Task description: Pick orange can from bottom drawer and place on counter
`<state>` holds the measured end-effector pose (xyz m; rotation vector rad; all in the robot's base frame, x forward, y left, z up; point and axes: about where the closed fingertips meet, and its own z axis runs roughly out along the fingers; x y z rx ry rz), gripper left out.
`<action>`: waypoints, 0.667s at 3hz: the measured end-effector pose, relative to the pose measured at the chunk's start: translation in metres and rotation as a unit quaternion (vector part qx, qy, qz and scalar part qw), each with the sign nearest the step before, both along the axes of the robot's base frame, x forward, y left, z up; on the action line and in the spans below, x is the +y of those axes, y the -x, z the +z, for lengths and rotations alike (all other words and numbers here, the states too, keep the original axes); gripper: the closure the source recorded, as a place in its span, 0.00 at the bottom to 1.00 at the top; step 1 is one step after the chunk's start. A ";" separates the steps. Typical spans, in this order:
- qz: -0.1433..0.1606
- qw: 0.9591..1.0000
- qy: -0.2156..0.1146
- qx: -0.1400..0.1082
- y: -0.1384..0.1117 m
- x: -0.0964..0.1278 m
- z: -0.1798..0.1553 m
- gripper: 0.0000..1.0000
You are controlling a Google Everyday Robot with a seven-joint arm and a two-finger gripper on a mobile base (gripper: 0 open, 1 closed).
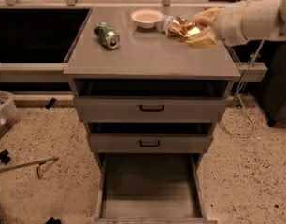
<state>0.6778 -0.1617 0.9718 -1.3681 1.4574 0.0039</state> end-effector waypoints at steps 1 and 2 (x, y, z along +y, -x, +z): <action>0.004 1.000 0.013 0.000 -0.052 0.017 0.002 1.00; 0.032 0.999 0.022 0.022 -0.079 0.046 -0.014 1.00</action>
Offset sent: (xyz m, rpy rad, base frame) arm 0.1105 0.0729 -0.0303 -0.0700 0.0986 0.1282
